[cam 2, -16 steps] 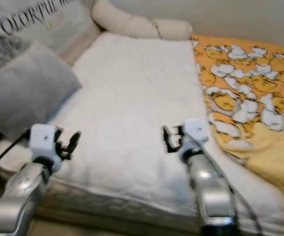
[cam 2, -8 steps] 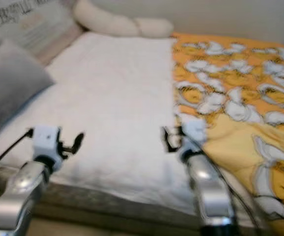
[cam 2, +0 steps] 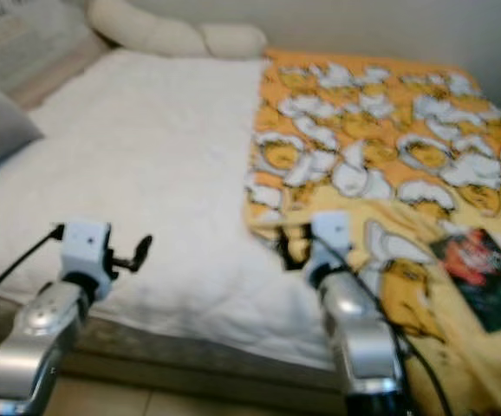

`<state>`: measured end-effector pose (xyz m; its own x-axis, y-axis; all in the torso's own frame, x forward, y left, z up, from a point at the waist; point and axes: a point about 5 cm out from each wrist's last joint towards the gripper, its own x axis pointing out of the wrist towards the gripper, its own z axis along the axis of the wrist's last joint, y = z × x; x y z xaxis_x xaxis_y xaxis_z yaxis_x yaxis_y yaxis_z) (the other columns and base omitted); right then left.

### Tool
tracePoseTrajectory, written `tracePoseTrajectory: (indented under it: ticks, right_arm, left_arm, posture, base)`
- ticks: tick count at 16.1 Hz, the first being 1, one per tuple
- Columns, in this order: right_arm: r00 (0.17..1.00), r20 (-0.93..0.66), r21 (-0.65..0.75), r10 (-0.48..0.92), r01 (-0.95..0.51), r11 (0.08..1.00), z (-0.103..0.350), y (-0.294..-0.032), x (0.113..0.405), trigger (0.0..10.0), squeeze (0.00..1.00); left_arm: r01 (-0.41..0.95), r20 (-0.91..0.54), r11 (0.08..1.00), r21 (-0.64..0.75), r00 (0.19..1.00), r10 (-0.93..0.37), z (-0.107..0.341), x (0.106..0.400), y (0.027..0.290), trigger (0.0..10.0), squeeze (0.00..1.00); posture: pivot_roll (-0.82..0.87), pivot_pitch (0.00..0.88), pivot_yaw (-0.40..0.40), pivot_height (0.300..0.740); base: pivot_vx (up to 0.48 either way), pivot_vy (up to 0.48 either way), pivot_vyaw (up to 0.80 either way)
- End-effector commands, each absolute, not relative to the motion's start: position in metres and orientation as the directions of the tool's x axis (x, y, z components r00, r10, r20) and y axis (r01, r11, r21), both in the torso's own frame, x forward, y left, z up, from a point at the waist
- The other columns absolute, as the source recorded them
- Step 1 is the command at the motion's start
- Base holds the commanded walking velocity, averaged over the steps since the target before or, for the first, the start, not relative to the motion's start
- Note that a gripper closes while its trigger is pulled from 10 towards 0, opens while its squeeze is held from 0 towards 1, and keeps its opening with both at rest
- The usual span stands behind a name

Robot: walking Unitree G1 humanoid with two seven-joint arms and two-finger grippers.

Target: Clean up the room

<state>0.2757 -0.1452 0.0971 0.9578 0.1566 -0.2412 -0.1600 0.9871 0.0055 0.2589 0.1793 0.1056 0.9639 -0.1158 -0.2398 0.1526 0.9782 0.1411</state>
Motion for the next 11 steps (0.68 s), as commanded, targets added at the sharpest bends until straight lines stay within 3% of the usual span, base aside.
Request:
tracePoseTrajectory:
  ticks: [1,11]
  right_arm:
    - [0.963,-0.233,-0.011,0.134,-0.141,0.99,0.0997,-0.1519,0.2776,10.0,0.0]
    - [0.955,-0.261,0.002,0.139,-0.143,0.99,0.094,-0.1478,0.2746,10.0,0.0]
  left_arm:
    - [0.162,-0.232,0.976,0.147,0.965,-0.126,0.1067,0.2595,0.1779,10.0,0.85]
    - [0.158,-0.238,0.977,0.144,0.964,-0.12,0.104,0.2562,0.1777,10.0,0.85]
  posture:
    - [-0.06,0.0,0.02,0.74]
    - [-0.06,0.0,0.014,0.74]
  base:
    - [0.0,-0.442,0.0]
    - [0.0,-0.441,0.0]
